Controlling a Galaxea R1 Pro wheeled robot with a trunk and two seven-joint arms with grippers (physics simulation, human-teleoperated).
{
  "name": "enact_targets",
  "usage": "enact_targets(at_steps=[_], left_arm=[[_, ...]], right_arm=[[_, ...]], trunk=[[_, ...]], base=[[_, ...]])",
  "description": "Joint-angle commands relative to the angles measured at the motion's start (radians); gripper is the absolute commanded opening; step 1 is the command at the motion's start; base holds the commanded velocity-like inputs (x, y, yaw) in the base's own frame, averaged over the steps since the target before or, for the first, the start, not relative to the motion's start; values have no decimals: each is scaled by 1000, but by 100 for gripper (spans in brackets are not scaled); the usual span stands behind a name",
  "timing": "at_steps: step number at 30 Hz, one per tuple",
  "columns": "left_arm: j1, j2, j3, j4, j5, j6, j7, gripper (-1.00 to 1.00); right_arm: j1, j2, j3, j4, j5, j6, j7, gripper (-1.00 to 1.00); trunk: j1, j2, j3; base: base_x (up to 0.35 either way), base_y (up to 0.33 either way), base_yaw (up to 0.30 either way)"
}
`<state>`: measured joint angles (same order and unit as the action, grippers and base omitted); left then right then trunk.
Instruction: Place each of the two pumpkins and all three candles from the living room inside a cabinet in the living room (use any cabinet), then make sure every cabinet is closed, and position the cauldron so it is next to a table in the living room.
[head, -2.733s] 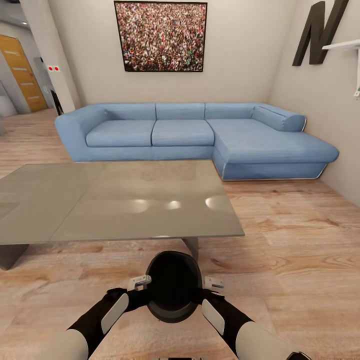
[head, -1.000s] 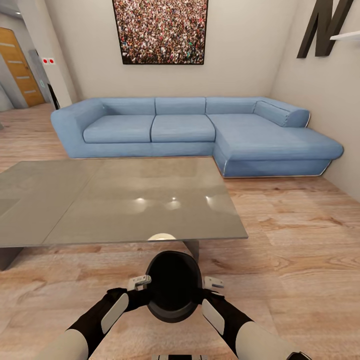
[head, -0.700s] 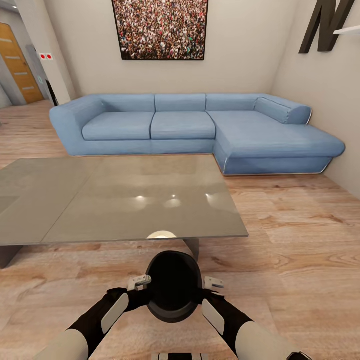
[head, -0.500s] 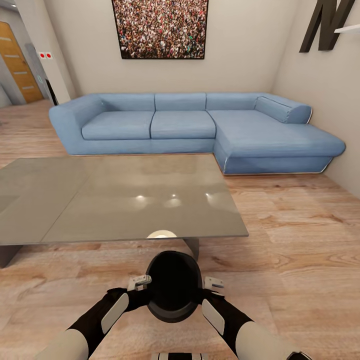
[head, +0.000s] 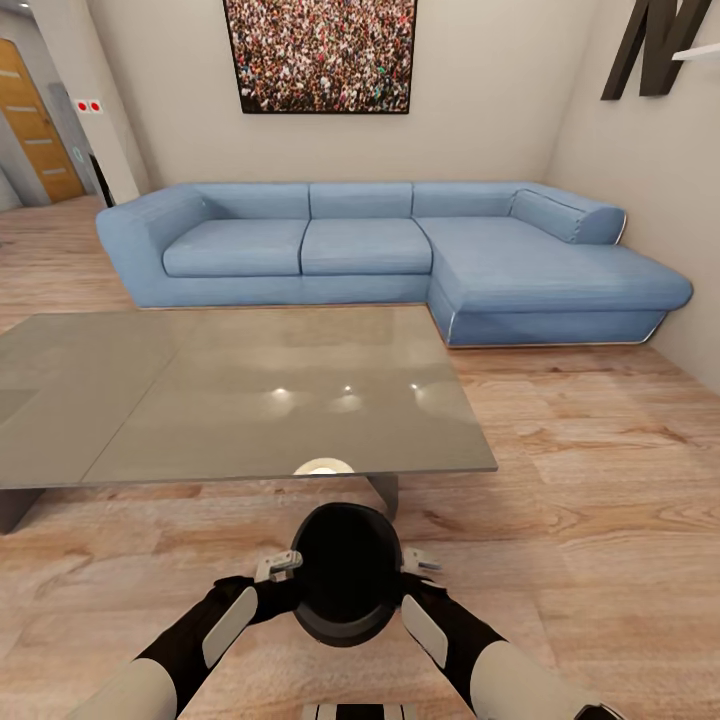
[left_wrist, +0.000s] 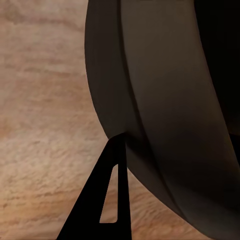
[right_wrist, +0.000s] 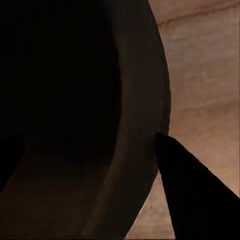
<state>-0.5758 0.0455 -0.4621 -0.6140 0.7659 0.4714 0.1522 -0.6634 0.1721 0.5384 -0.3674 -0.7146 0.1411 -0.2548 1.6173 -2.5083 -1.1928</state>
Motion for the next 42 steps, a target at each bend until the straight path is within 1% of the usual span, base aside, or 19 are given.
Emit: enact_targets(at_steps=[1, 14, 15, 26, 42], left_arm=[[-1, 1, -10, -3, 39, -2, -10, -100], [-1, 2, -10, -4, 39, -2, -10, -100], [-1, 2, -10, -4, 39, -2, -10, 100], [-1, 2, -10, -4, 39, -1, -9, 100], [-1, 1, -12, -3, 39, 3, -4, 100]], right_arm=[[-1, 0, 11, -28, -11, 3, -4, 100], [-1, 0, 11, -28, -11, 3, -4, 100], [-1, 0, 11, -28, -11, 3, -4, 100], [-1, 0, 11, -28, -11, 3, -4, 100], [-1, 0, 11, -28, -11, 3, -4, 100]], trunk=[[0, 0, -1], [0, 0, -1], [0, 0, -1], [0, 0, -1], [-8, 3, 61]], base=[[0, 0, 0], [0, 0, 0], [0, 0, 0], [0, 0, 0], [0, 0, 0]])
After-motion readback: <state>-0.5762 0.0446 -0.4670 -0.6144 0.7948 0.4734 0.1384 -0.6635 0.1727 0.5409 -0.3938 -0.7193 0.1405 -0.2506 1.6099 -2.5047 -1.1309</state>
